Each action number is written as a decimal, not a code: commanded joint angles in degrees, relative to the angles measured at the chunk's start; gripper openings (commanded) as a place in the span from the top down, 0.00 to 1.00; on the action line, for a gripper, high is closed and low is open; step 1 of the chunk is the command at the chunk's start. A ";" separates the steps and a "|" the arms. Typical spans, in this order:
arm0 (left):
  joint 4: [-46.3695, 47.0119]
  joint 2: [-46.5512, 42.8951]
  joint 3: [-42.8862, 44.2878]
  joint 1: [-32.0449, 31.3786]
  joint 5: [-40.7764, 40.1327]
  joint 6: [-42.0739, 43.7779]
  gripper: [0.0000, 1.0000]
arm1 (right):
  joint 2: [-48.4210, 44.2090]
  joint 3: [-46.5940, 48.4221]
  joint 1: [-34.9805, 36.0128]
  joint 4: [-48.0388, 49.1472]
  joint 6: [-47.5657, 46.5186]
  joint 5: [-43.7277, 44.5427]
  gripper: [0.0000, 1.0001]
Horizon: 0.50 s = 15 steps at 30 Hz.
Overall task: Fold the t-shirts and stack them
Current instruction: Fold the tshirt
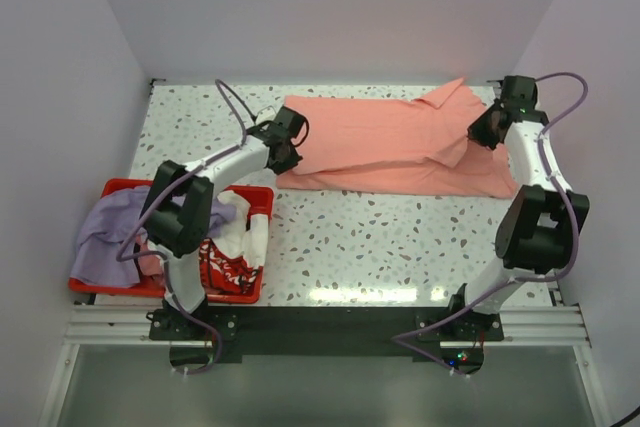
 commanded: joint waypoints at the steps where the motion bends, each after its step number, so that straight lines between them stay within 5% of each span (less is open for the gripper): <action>1: -0.75 2.00 3.90 1.30 -0.29 2.34 1.00 | 2.71 4.90 0.96 2.33 -1.22 1.75 1.00; 11: 0.65 7.45 6.63 3.94 1.03 4.36 0.97 | 13.60 11.76 2.28 4.00 -1.92 3.69 1.00; 14: 1.71 8.77 7.59 4.82 2.44 6.03 0.92 | 17.73 13.69 2.28 6.72 -2.19 1.93 1.00; 15: 1.45 9.04 8.29 4.99 2.35 6.38 0.83 | 18.79 15.26 2.28 7.42 -2.10 1.49 1.00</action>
